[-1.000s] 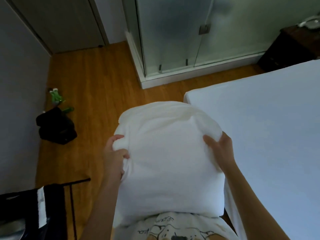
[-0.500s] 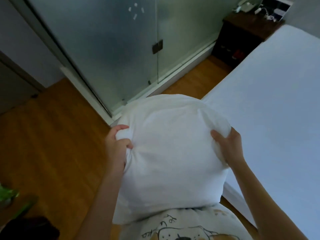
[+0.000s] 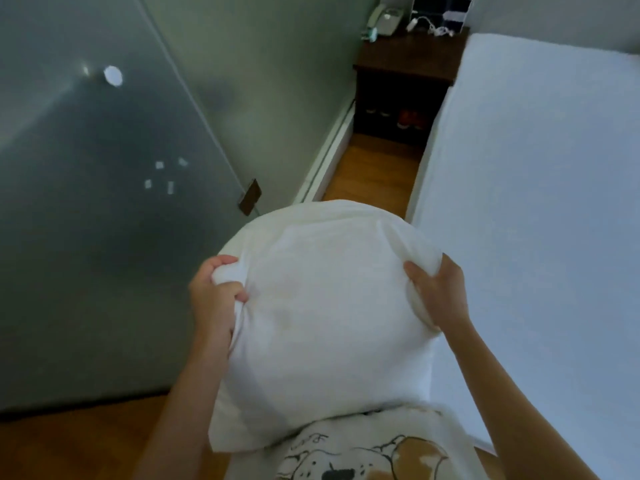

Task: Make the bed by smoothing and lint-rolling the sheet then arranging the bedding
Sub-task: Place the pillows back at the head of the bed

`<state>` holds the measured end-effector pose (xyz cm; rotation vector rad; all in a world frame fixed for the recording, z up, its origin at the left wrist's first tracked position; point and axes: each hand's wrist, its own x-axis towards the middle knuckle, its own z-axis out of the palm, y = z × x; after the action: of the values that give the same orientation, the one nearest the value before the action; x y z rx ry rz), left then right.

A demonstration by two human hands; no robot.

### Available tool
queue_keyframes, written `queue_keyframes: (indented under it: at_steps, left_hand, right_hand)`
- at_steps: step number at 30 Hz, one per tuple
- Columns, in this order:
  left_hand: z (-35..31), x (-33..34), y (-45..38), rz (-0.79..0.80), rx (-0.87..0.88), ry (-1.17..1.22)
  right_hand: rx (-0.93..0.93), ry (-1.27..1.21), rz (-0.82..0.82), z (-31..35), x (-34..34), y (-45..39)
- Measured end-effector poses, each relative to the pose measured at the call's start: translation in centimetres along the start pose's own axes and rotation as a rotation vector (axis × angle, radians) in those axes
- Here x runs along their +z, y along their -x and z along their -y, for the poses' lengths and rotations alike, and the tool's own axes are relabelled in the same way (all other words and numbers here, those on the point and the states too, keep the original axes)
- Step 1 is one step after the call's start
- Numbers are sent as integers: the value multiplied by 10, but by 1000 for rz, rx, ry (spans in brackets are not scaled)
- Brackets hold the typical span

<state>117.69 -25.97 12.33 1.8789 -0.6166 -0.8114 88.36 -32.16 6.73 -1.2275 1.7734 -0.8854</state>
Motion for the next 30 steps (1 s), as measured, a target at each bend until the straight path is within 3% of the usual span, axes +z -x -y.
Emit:
queue_keyframes:
  at_steps: [7, 15, 24, 30]
  left_hand:
    - [-69, 99, -140, 268, 74, -16]
    - [-146, 213, -302, 574, 107, -109]
    - [-208, 337, -410, 683, 126, -146]
    - [-250, 466, -476, 674, 150, -134]
  right_hand:
    - [175, 33, -256, 31, 19, -92]
    - [266, -122, -591, 77, 73, -185]
    - [311, -163, -752, 119, 77, -313]
    - [348, -203, -766, 110, 57, -456]
